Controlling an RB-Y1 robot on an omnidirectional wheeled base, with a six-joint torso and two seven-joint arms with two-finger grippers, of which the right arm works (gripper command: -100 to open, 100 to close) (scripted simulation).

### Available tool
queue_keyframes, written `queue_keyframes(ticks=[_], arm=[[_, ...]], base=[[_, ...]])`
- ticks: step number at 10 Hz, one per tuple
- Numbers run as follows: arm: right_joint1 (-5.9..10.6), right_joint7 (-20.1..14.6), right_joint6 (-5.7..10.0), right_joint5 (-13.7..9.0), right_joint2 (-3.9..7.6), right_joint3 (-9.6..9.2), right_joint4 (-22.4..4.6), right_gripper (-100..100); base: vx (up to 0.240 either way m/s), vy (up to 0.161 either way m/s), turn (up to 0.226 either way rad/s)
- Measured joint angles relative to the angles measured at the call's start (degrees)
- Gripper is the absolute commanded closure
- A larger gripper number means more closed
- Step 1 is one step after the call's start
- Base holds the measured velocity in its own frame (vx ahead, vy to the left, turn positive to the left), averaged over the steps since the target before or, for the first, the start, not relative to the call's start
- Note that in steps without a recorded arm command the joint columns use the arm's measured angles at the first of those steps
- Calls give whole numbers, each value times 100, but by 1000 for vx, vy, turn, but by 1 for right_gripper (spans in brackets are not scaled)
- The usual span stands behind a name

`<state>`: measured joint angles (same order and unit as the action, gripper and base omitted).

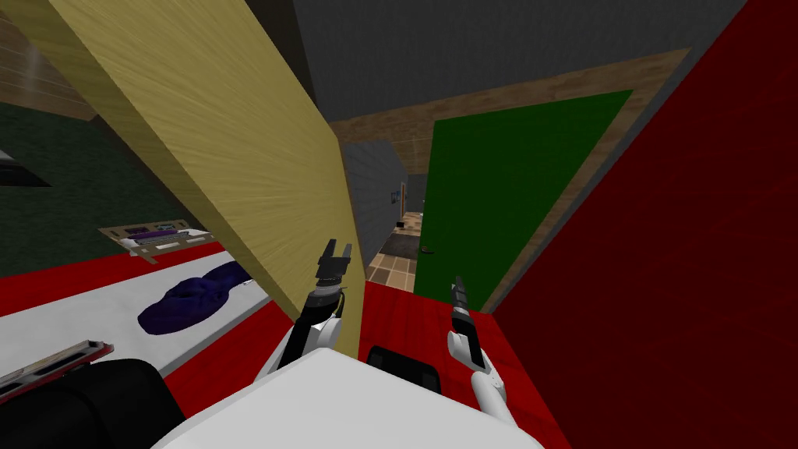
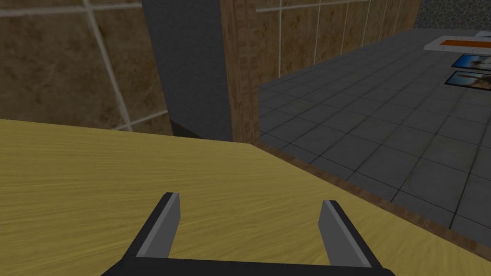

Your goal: Pull the door open

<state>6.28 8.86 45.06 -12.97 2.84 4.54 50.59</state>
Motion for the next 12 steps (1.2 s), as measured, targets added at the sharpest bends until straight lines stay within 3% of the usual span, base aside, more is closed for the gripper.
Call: queue_keyframes(ticks=[3, 6, 9, 12], arm=[[239, 57, 136, -47, -52, 34, -578, -100], [328, 113, 170, -79, -119, 49, -878, -100], [567, 143, 315, -119, -162, 79, -1428, -100], [643, 232, 323, -145, -266, 96, -1639, -100]], base=[[96, -20, 81], [99, -12, 85], [103, -7, 113], [80, -15, 53]])
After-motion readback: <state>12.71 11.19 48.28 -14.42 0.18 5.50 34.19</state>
